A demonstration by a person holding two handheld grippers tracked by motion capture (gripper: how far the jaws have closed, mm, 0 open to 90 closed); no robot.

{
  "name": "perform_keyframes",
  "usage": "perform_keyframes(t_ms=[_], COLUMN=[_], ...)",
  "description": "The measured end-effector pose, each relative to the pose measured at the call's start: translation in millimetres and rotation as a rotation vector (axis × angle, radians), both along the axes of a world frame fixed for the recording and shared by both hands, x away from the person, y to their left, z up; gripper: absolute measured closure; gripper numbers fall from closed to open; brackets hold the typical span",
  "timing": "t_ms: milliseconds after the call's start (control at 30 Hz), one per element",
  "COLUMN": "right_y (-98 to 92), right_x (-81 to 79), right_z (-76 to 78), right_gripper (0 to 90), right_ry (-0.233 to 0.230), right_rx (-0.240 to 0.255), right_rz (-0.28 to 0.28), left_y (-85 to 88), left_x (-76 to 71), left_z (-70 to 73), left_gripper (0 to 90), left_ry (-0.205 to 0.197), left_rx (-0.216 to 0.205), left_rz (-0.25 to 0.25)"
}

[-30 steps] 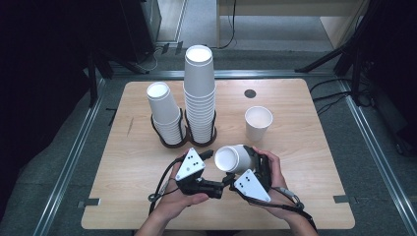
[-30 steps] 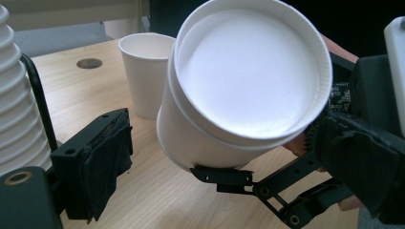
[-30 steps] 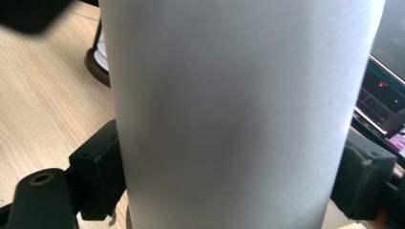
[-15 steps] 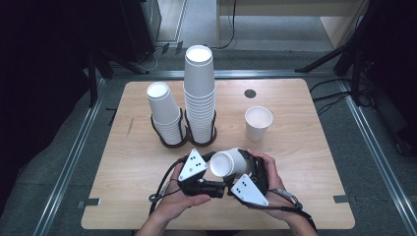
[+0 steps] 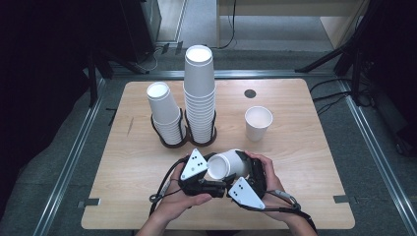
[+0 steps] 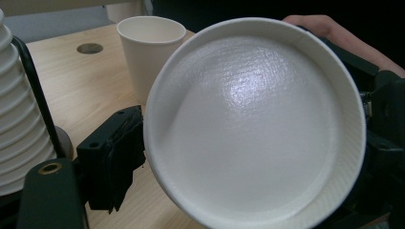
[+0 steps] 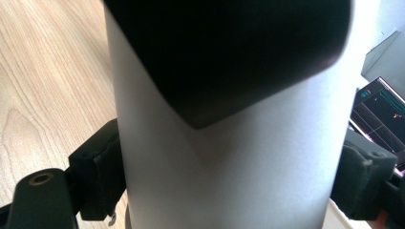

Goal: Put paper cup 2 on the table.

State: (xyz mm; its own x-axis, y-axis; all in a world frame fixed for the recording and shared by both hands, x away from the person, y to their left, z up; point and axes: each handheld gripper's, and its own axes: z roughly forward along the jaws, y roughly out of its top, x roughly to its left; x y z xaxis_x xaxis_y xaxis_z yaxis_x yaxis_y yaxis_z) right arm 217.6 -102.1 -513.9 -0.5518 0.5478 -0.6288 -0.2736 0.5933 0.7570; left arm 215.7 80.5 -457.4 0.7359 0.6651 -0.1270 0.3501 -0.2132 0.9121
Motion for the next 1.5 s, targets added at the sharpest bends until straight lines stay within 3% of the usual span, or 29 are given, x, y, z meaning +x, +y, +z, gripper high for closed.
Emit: perform_keyframes(t_ms=[400,733,1000,1367,1500], right_y=[0.4,0.3,-0.6,-3.2,-5.3], right_x=[0.9,0.7,1.0,1.9,1.9], right_z=[-0.1,0.6,3.9,6.0,8.0], right_gripper=[13.8,10.9,9.1,6.6,0.7], right_ry=[-0.015,0.008,0.050,0.060,0.071], right_rx=[-0.015,0.001,0.048,0.071,0.077], right_rz=[-0.007,0.001,0.005,0.002,0.000], left_y=[2.9,4.3,4.8,7.3,9.4], left_x=[0.5,0.9,1.7,2.9,3.9], left_z=[0.7,1.4,0.7,0.8,0.7], left_gripper=[19.5,21.6,22.6,23.1,23.1], left_ry=[-0.001,-0.001,-0.014,-0.018,-0.023], left_rx=[0.002,-0.002,0.000,-0.012,-0.023], left_rz=[0.005,-0.002,-0.001,-0.001,0.012])
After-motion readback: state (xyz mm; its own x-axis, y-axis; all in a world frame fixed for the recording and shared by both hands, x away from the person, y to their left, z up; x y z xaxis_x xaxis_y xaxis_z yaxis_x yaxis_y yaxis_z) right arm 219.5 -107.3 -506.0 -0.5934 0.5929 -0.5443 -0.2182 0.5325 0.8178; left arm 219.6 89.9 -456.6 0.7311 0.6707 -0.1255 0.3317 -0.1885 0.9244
